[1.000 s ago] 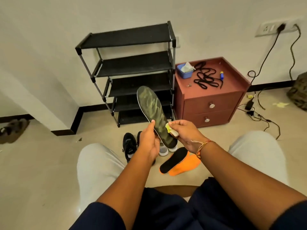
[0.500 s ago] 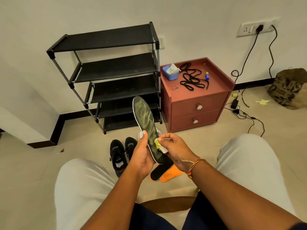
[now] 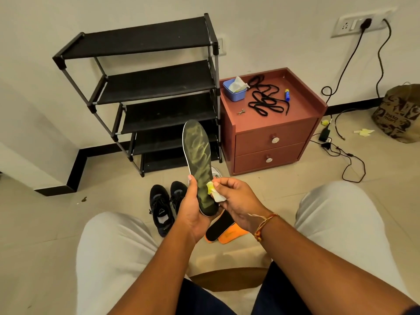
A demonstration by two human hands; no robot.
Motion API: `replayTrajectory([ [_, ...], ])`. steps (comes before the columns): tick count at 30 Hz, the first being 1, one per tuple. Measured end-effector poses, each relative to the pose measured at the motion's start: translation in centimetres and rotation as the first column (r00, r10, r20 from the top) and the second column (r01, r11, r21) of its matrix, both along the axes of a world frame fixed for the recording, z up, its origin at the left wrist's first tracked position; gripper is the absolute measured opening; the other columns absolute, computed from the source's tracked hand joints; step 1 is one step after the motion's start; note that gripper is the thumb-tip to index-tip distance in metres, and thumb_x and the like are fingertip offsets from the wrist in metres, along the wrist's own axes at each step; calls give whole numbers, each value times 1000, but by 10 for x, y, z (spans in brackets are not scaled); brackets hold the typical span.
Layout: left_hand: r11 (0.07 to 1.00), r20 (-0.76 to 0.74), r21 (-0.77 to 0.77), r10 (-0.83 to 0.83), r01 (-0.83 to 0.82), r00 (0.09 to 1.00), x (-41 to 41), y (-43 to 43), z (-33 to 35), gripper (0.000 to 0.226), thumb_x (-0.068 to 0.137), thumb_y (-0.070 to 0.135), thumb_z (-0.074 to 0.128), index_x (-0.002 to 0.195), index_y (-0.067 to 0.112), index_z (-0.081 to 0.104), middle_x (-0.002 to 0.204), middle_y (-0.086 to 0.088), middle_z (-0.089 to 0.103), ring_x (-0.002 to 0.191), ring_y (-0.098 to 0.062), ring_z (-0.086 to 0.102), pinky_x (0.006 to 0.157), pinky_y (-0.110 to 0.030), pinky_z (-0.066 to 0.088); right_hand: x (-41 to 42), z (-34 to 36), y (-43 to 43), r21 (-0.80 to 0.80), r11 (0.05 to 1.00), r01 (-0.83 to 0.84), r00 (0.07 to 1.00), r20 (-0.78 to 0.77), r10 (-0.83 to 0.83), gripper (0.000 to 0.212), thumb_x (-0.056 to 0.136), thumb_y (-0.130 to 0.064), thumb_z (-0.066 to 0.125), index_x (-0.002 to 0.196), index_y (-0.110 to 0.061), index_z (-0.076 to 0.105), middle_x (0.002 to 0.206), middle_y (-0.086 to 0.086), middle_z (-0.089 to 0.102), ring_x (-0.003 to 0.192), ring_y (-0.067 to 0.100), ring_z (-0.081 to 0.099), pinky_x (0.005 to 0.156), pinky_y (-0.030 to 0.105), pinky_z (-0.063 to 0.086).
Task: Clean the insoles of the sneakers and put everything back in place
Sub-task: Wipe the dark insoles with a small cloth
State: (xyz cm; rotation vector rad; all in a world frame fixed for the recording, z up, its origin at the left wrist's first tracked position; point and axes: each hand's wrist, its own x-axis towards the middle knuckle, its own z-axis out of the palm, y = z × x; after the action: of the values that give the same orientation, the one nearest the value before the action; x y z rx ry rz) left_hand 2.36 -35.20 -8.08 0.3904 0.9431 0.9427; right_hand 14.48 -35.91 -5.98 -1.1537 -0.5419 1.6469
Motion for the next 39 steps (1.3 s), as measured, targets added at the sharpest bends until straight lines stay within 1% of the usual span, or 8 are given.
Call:
replayTrajectory([
  [5, 996, 68, 11, 82, -83, 994, -3, 5, 4, 75, 97, 70, 31, 136, 14, 61, 135, -11, 64, 123, -27, 61, 104, -40, 46, 2, 6, 4, 26, 1000, 7, 994, -112, -4, 15, 97, 1, 56, 104, 3, 69, 121, 14, 70, 103, 22, 71, 82, 28, 60],
  [8, 991, 84, 16, 129, -130, 988, -5, 9, 6, 75, 98, 68, 31, 139, 12, 59, 138, -10, 62, 125, -25, 59, 113, -40, 40, 5, 7, 7, 94, 995, -38, 999, -11, 39, 17, 93, 5, 58, 98, -3, 72, 114, 14, 72, 94, 18, 72, 71, 24, 58],
  [14, 986, 144, 11, 163, -166, 976, -4, 10, 10, 74, 99, 66, 32, 139, 9, 58, 144, -12, 57, 133, -28, 55, 117, -41, 37, 7, -1, 11, 239, 964, -113, 960, 277, 44, 20, 88, -3, 73, 108, -2, 74, 111, 8, 74, 106, 20, 70, 91, 33, 58],
  [20, 988, 143, -18, 153, -151, 978, -2, 10, 10, 80, 94, 73, 34, 130, 7, 63, 128, -12, 64, 128, -28, 58, 115, -44, 40, -2, -2, 4, 377, 877, -300, 663, 743, -93, 18, 85, -12, 77, 101, -17, 80, 102, -7, 76, 102, -3, 64, 94, 12, 48],
  [24, 982, 148, -58, 184, -177, 972, -10, 15, 9, 93, 89, 80, 35, 136, 2, 57, 117, -12, 62, 113, -27, 61, 107, -43, 48, -13, 0, -7, 455, 722, -522, 565, 818, -107, 18, 82, -9, 77, 97, -18, 81, 98, -8, 76, 96, 1, 67, 96, 16, 48],
  [29, 984, 133, 18, 172, -176, 976, -9, 12, 14, 82, 95, 74, 30, 110, 2, 68, 102, -12, 70, 103, -25, 66, 111, -42, 44, -1, -2, 6, 518, 723, -457, 388, 847, -362, 17, 80, -2, 73, 92, -11, 80, 95, 3, 76, 93, 17, 70, 88, 37, 56],
  [35, 985, 159, 44, 156, -165, 975, -16, 15, 15, 87, 90, 81, 30, 113, 4, 64, 99, -15, 64, 86, -24, 64, 86, -35, 55, -17, 8, -18, 528, 588, -612, 471, 841, -265, 15, 80, -2, 73, 90, -11, 80, 94, 0, 75, 87, 11, 69, 86, 24, 54],
  [39, 978, 167, 81, 176, -192, 970, -12, 13, 15, 83, 94, 75, 31, 110, 3, 68, 100, -12, 67, 96, -25, 64, 110, -42, 42, -3, 1, 1, 529, 687, -499, 380, 845, -376, 16, 79, 0, 72, 92, -8, 79, 97, 5, 74, 92, 20, 69, 86, 39, 57],
])
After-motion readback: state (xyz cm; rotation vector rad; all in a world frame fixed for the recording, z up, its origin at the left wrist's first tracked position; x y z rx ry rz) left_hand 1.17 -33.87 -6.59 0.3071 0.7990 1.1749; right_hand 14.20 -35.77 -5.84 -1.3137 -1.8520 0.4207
